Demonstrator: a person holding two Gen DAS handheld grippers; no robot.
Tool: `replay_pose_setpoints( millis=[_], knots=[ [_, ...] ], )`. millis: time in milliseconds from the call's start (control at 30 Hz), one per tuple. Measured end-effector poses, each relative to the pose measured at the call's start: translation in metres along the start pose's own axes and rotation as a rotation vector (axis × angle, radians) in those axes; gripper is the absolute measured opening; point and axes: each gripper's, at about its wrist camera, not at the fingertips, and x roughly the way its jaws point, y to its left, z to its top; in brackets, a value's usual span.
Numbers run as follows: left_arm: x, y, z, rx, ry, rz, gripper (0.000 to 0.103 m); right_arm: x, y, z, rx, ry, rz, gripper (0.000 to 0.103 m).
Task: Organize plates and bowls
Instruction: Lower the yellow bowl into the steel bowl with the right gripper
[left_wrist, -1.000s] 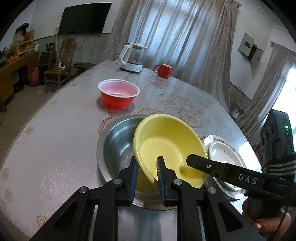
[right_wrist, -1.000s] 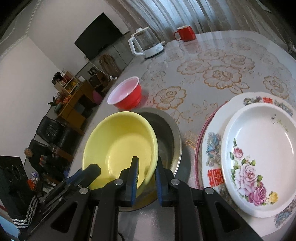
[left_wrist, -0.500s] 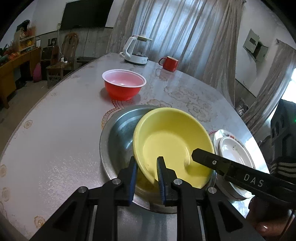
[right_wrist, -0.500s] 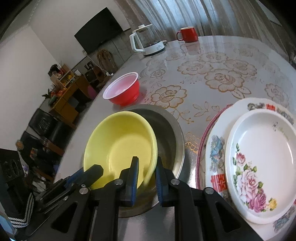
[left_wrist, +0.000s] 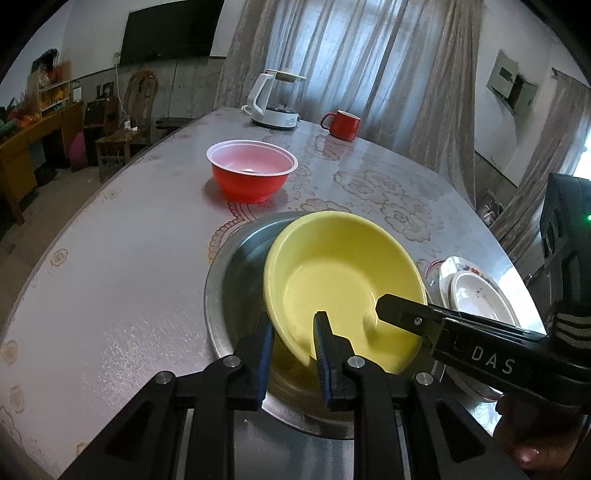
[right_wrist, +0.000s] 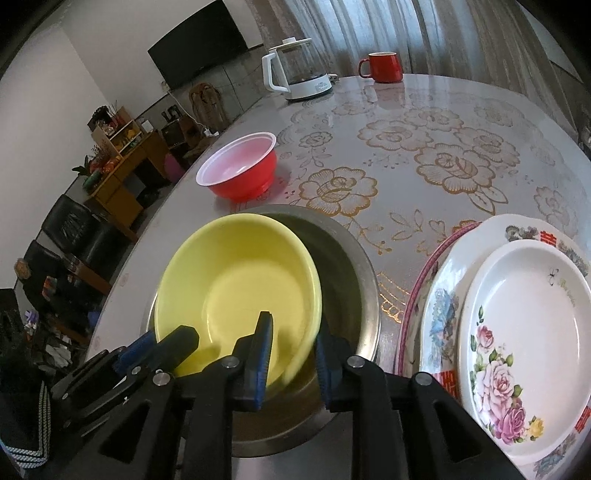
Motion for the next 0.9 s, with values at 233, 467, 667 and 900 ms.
replay_pose_setpoints(
  millis=[233, 467, 667, 900],
  knots=[
    [0.001, -0.004, 0.000, 0.025, 0.002, 0.027, 0.023, -0.002, 0.001, 0.002, -0.005, 0.020, -0.006, 0.023],
    [0.002, -0.005, 0.000, 0.030, 0.005, 0.031, 0.025, -0.005, 0.001, 0.001, 0.001, 0.016, -0.012, 0.025],
    [0.002, -0.007, 0.000, 0.042, 0.008, 0.036, 0.031, -0.005, 0.004, 0.002, -0.011, 0.017, -0.027, 0.028],
    [-0.001, -0.011, 0.002, 0.061, -0.014, 0.052, 0.051, -0.010, 0.001, 0.010, 0.003, -0.005, -0.053, 0.035]
  ],
)
